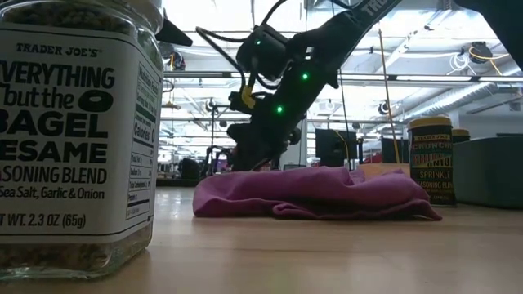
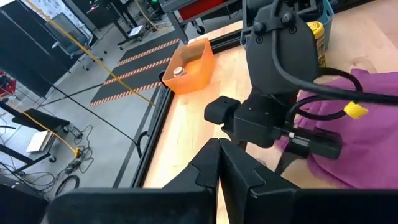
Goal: Sort spices by type
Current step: Put the brown seasoning bottle into the orange bin
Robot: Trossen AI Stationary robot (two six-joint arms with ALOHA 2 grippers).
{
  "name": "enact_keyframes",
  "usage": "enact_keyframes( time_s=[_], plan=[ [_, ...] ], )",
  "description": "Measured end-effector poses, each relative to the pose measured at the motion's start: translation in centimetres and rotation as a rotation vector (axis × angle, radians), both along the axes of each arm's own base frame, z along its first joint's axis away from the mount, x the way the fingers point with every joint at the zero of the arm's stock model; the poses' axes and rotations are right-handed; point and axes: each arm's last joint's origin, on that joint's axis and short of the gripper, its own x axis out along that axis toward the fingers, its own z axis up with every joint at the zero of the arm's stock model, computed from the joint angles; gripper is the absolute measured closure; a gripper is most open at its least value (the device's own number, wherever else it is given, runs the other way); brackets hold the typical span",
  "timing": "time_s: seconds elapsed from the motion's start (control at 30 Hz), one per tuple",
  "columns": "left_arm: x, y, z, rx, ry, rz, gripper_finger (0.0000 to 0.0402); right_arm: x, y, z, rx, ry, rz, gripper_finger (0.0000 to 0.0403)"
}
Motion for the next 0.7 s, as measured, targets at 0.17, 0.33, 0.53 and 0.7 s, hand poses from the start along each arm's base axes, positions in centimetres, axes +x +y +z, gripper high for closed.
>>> enact_keyframes(
  time_s=[0.17,0.33,0.53,0.7],
  plan=[
    [0.0,0.0,0.0,0.002,0.0,-0.001,0.0386,-0.3,-0.7,0.7,0.04,0.008,0.047,0.0103],
    [0.0,0.0,0.0,0.003,0.0,0.0,0.0386,-0.4,-2.0,1.0,0.047,0.024,0.182,0.0086],
    [0.0,0.0,0.0,0.004,0.001,-0.001,0.0386,-0.6,-4.2,0.8,0.108,0.019,0.273,0.0098],
    [0.0,0.0,0.0,0.004,0.001,-0.001,0.0386,-0.5,-4.3,0.8,0.118,0.006,0.32,0.0126]
  ],
)
